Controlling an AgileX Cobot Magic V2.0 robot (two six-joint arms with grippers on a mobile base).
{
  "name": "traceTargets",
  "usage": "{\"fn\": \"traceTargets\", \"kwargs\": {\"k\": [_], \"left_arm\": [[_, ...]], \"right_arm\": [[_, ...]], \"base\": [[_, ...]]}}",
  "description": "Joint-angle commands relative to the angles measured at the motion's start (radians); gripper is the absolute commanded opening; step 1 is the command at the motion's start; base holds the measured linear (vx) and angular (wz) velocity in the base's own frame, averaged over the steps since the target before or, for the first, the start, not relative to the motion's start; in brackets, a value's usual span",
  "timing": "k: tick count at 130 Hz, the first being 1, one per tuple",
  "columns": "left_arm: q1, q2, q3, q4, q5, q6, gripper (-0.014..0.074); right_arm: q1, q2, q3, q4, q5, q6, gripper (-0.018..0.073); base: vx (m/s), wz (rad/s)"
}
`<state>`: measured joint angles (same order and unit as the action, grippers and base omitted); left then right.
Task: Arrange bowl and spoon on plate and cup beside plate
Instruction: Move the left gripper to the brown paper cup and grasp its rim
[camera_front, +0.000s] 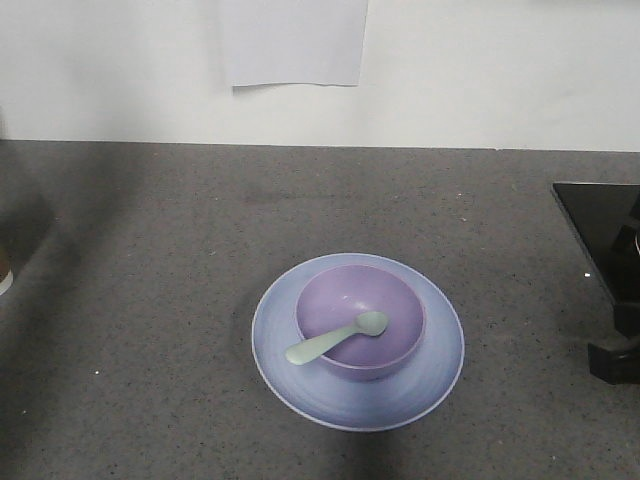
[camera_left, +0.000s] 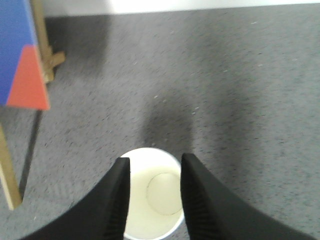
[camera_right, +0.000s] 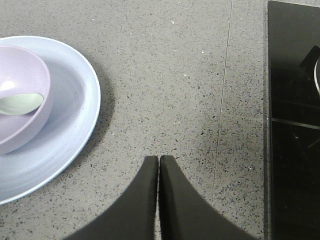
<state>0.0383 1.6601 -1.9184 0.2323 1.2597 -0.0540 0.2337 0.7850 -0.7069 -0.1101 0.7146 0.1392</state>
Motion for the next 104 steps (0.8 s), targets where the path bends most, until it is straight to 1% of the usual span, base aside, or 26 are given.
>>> {"fn": "traceTargets", "kwargs": {"k": [1, 10, 13, 20, 28, 61, 84, 104], "left_arm": [[0.061, -0.048, 0.016, -0.021, -0.049, -0.013, 0.0251], [0.099, -0.045, 0.050, -0.046, -0.056, -0.001, 0.0251], [0.113, -0.044, 0.072, -0.067, -0.065, 0.005, 0.0251], [0.127, -0.044, 0.101, -0.089, -0.077, 0.019, 0.0251], [0.141, -0.041, 0.130, -0.107, -0.093, 0.054, 0.0251], [0.206, 0.006, 0.144, -0.109, -0.090, 0.046, 0.0251], [0.241, 0.039, 0.144, -0.175, -0.082, 0.054, 0.0251], [0.260, 0.068, 0.144, -0.184, -0.076, 0.054, 0.0251]], "right_arm": [[-0.002, -0.006, -0.025, -0.012, -0.060, -0.001, -0.0008], [-0.002, -0.006, -0.025, -0.012, -0.060, -0.001, -0.0008], [-0.002, -0.006, -0.025, -0.012, -0.060, -0.001, -0.0008], [-0.002, -0.006, -0.025, -0.012, -0.060, -0.001, -0.0008], [-0.002, -0.006, -0.025, -0.012, -0.060, -0.001, -0.0008], [-0.002, -0.006, -0.025, -0.012, -0.060, -0.001, -0.0008], [-0.002, -0.006, -0.025, -0.012, -0.060, -0.001, -0.0008], [-0.002, -0.006, -0.025, -0.012, -0.060, -0.001, -0.0008]], "base": [[0.00, 0.00], [0.00, 0.00], [0.00, 0.00], [0.00, 0.00], [0.00, 0.00], [0.00, 0.00], [0.00, 0.00], [0.00, 0.00]]}}
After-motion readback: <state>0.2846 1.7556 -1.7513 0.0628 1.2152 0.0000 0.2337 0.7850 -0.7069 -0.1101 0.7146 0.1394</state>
